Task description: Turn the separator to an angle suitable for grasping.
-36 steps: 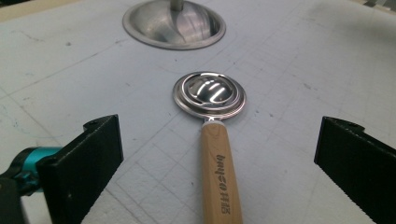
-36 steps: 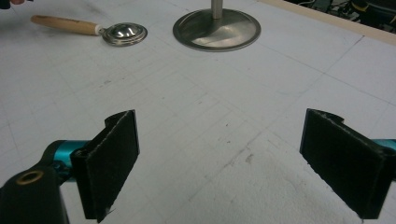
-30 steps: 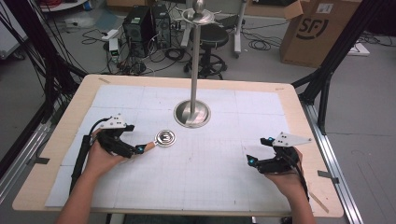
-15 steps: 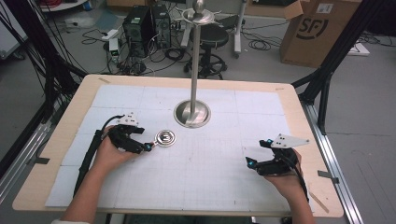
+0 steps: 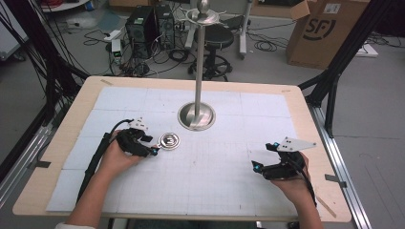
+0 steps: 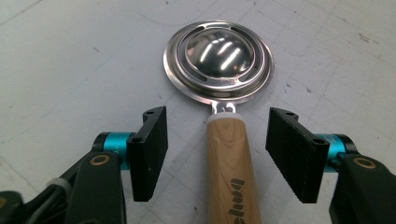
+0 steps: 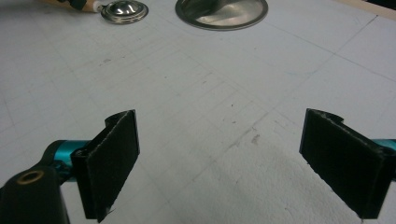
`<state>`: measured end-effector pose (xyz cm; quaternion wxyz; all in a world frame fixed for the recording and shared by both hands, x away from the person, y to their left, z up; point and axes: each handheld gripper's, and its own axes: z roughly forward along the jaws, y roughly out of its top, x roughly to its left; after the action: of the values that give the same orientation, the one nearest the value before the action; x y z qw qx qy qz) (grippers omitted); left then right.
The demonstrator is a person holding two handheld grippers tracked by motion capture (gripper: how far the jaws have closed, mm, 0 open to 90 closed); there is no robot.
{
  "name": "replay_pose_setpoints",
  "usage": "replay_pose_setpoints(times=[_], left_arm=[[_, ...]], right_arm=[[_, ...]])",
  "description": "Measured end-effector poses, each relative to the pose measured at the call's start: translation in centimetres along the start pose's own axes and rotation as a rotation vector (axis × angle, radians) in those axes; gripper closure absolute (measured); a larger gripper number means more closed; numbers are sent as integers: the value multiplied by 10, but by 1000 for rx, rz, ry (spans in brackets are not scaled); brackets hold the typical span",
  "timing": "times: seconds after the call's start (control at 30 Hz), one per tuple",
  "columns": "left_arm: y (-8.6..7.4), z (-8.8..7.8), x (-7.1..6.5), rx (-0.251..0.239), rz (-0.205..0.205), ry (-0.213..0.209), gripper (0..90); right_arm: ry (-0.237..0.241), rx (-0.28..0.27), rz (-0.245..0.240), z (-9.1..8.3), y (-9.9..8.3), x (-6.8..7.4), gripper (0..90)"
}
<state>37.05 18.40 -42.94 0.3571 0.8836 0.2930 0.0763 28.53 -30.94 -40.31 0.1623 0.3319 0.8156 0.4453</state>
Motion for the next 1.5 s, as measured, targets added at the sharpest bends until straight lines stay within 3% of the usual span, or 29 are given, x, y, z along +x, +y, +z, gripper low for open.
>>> replay_pose_setpoints(times=[0.23,0.3,0.5,0.67,0.97,1.3,1.5], left_arm=[[0,0,-2,53,12,3,475],[0,2,-4,78,29,22,502],[1,2,-5,95,46,32,536],[3,1,-8,116,64,27,615],[12,4,-11,184,89,46,607],[11,4,-10,181,70,35,608],[14,5,-12,199,82,52,607]], right_arm=[[-1,16,-5,2,-1,0,106],[-5,21,-11,2,-1,0,106],[-9,20,-14,2,-1,0,106],[-9,26,-16,3,-1,1,107],[-8,33,-14,5,-1,1,106],[-10,25,-14,2,0,1,107],[-10,36,-12,5,-1,0,107]])
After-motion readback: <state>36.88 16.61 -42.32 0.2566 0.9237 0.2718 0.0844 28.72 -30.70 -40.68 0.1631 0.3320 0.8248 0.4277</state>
